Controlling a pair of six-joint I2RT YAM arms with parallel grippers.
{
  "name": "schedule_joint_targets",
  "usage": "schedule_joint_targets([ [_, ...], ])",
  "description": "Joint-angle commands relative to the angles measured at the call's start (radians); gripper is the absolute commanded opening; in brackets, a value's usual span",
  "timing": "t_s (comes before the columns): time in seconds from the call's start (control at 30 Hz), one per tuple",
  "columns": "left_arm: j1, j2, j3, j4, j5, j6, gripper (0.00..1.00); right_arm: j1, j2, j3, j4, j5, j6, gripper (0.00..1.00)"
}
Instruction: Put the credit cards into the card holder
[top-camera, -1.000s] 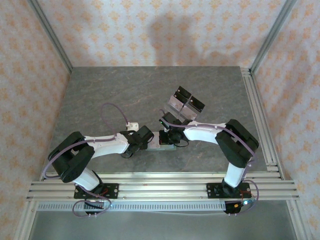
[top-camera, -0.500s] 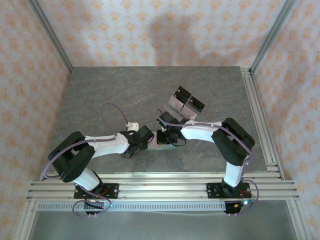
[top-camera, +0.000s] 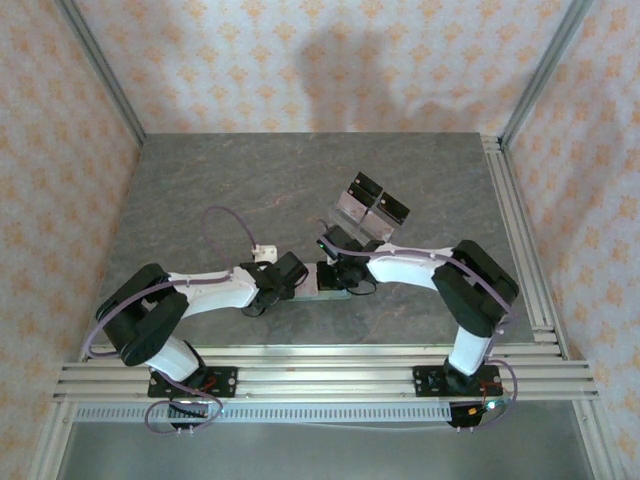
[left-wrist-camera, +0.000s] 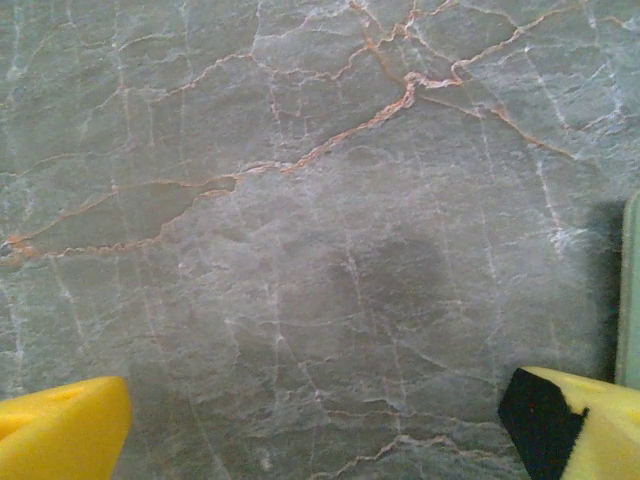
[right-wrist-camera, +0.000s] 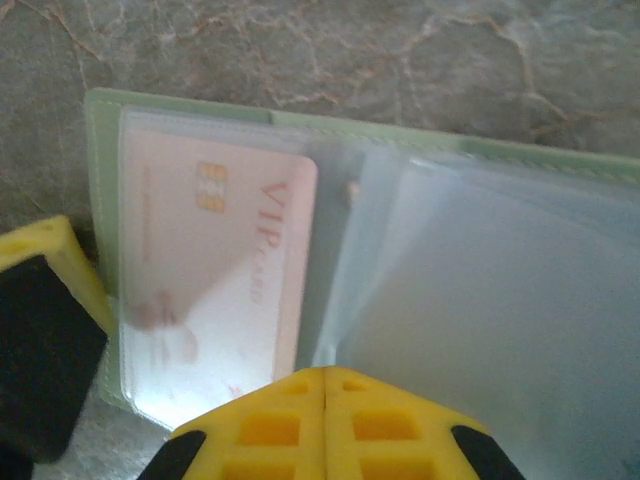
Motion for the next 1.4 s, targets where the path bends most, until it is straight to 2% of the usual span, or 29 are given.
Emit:
schedule_joint_targets([
  [0.0,0.011,-0.024,0.004,-0.041,-0.030,-0.005,1.00,-0.020,-0.038,-0.041,-0.006,0.044,-0.004,0.07],
  [0.3,0.033,-0.023,0.008,-0.054,-0.035,0.017,1.00,-0.058,-0.047,-0.079,-0.030,0.070,-0.014,0.07],
  [0.6,0.034,0.014,0.004,-0.029,-0.024,0.017,1.00,-0.038,-0.088,0.007,-0.072,0.028,-0.044,0.06],
  [1.37,0.033,0.047,-0.009,0.007,-0.009,0.013,1.00,-0.010,0.044,0.069,-0.031,0.005,-0.039,0.04],
])
